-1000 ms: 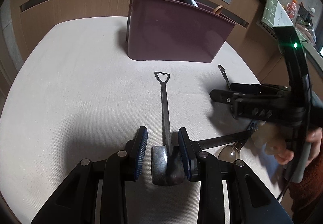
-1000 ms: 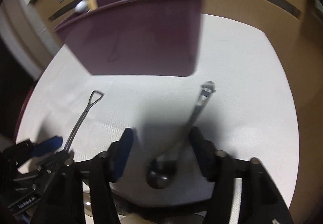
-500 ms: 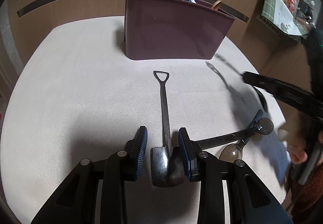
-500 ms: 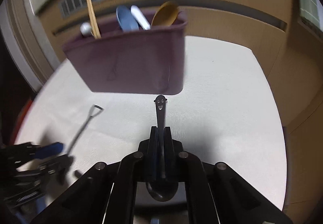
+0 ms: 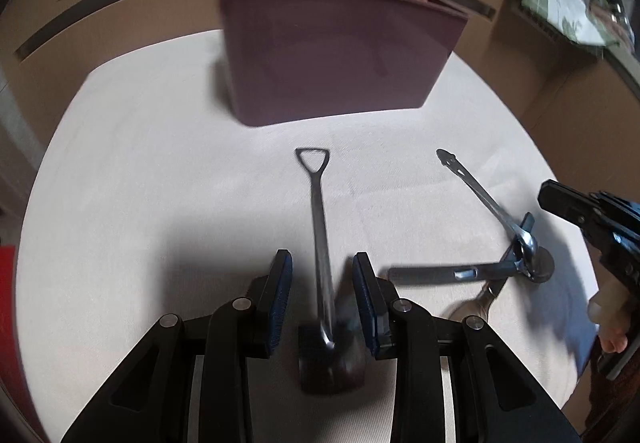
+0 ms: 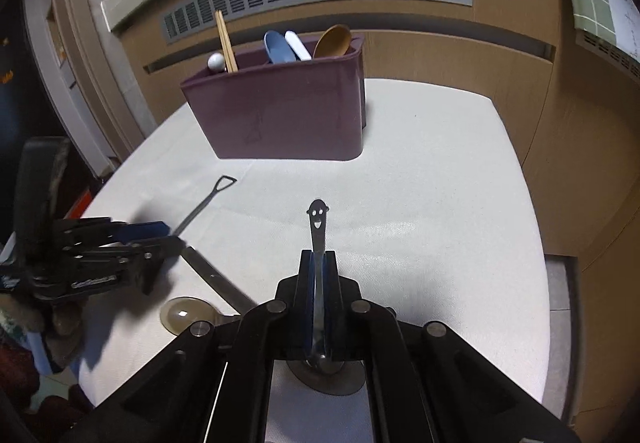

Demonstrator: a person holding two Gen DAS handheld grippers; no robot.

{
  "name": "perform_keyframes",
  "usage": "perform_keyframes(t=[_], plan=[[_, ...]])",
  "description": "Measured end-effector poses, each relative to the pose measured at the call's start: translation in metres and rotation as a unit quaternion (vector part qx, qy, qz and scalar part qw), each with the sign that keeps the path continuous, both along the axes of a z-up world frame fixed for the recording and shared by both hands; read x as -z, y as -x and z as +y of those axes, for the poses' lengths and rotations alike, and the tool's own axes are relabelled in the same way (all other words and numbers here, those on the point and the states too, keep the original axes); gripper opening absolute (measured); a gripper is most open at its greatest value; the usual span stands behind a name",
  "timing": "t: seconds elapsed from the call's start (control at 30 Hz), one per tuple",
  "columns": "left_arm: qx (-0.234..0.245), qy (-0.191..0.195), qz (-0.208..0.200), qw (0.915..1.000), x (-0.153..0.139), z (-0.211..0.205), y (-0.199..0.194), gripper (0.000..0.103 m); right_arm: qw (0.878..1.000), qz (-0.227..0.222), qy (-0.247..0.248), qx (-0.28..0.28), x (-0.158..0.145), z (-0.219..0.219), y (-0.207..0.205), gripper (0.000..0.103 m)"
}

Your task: Organize utensils

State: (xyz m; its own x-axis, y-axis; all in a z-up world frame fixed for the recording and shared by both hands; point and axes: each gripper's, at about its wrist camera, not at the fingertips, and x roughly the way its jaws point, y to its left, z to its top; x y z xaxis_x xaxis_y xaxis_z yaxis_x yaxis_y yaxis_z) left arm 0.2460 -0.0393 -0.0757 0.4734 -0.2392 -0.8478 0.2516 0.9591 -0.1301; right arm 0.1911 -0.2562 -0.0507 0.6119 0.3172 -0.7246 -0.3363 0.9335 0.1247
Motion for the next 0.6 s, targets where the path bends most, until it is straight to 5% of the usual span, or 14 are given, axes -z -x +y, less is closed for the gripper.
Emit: perform_keyframes(t=[0.07,0.2,0.33,0.4,0.6], plan=[[0.014,-0.022,0.009,0.9996,-0.001,-0.007,-0.015,0.012,1.0,0.008,0.013,0.002,0.001,0.003,-0.001,0.003],[0.023,-0.045,0.002,0.9987,-0.007,-0.014,-0.025,0.006,1.0,0.031,0.002,0.003,0.008,-0.001,-0.004,0.006],[-0.008,0.044,-0.059,0.9972,-0.047,0.009,0.0,0.005,1.0,0.023,-0.008,0.0,0.003,-0.011,0.003,0.006],[-0.034,0.096,-0.106,0.9891,-0.071,0.025,0.021,0.003,1.0,0.018,-0.006,-0.01,0.0,-0.015,0.007,0.007],[-0.068,0.134,-0.165,0.9748,-0.093,0.046,0.045,0.002,0.998,0.023,0.035,-0.055,0.002,0.004,0.011,0.01]])
